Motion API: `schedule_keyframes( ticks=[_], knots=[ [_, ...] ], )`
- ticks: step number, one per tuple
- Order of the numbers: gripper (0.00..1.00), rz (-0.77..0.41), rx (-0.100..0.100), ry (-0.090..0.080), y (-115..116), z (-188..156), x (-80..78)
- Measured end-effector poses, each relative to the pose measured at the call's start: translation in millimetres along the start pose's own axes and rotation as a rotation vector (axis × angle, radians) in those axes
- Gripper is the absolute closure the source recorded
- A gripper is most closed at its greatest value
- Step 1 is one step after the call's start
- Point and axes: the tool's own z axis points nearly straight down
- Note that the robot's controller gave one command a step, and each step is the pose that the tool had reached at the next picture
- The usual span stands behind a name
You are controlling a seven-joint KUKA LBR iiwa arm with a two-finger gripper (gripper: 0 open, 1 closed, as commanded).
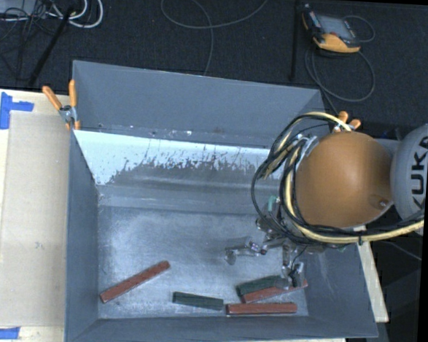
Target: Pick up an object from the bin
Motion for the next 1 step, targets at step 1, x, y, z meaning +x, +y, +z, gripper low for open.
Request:
schedule_keyframes(
  ticks=[1],
  knots=[
    [0.0, -0.182, 0.001, 0.001, 12.6, 70.4, 45.8]
  ],
)
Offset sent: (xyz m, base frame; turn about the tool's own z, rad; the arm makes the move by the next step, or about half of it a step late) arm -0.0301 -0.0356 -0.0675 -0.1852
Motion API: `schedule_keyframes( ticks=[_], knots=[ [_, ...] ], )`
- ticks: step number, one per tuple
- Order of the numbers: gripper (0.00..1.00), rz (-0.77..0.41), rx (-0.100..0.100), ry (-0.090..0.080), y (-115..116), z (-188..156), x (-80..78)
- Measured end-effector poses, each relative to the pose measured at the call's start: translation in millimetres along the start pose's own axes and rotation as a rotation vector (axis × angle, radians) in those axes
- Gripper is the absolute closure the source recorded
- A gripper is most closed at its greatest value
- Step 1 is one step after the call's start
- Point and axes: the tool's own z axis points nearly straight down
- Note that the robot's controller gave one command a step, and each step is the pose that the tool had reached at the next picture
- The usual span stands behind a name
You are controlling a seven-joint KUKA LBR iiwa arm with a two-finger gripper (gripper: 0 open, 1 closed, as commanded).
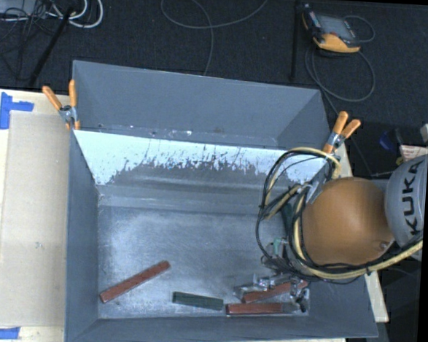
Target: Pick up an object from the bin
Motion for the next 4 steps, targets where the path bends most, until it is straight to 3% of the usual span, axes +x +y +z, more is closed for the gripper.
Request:
schedule_keyframes(
  ticks=[1, 2, 3, 4],
  knots=[
    [0.0, 0.031, 0.005, -0.001, -3.5, 50.3, 11.6],
    [0.0, 0.135, 0.01, -0.005, 0.6, -17.8, -18.1],
    [0.0, 0.162, 0.008, -0.002, -2.4, 50.6, -6.8],
    [0.0, 0.305, 0.009, -0.007, 5.7, -22.7, -56.3]
  ],
)
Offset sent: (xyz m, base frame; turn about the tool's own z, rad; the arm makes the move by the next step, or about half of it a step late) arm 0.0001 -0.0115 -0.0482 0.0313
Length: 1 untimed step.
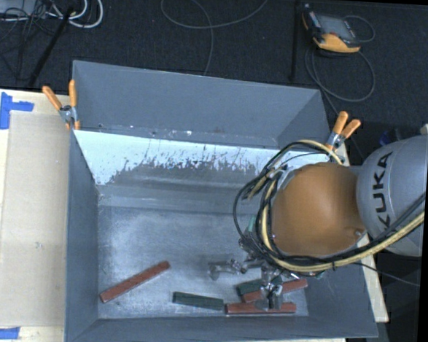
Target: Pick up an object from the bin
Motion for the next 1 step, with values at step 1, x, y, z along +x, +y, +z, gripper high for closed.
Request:
schedule_keyframes(
  ticks=[1],
  knots=[
    [0.0, 0.096, -0.008, 0.01, -36.1, 74.0, 31.2]
  ],
)
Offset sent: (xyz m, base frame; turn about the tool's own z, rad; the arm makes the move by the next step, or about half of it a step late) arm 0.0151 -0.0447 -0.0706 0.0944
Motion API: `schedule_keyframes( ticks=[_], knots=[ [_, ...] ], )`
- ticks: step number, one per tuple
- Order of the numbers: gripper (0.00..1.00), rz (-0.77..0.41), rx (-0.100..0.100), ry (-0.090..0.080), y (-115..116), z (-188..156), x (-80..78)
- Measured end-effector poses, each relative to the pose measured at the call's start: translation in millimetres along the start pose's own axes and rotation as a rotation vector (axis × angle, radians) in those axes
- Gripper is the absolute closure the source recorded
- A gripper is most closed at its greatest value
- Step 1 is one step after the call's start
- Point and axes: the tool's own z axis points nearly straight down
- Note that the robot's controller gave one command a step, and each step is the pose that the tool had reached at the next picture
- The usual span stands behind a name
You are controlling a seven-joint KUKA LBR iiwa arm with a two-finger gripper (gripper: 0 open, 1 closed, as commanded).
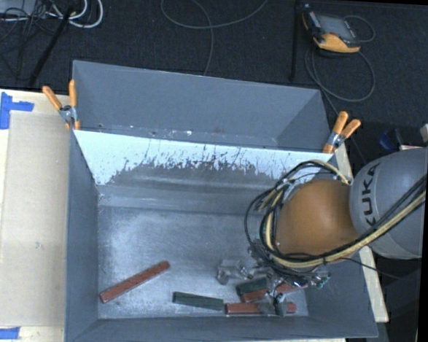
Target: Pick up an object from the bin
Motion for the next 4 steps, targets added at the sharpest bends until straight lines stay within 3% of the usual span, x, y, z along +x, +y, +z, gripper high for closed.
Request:
schedule_keyframes(
  ticks=[1, 2, 3, 4],
  knots=[
    [1.0, -0.005, 0.007, -0.005, -1.3, -4.6, -2.6],
    [0.0, -0.007, 0.006, -0.007, -0.3, -3.5, -3.2],
    [1.0, -0.008, 0.007, -0.007, -0.5, -4.2, -3.0],
    [0.0, -0.01, 0.006, -0.007, 0.1, -3.4, -3.4]
  ],
)
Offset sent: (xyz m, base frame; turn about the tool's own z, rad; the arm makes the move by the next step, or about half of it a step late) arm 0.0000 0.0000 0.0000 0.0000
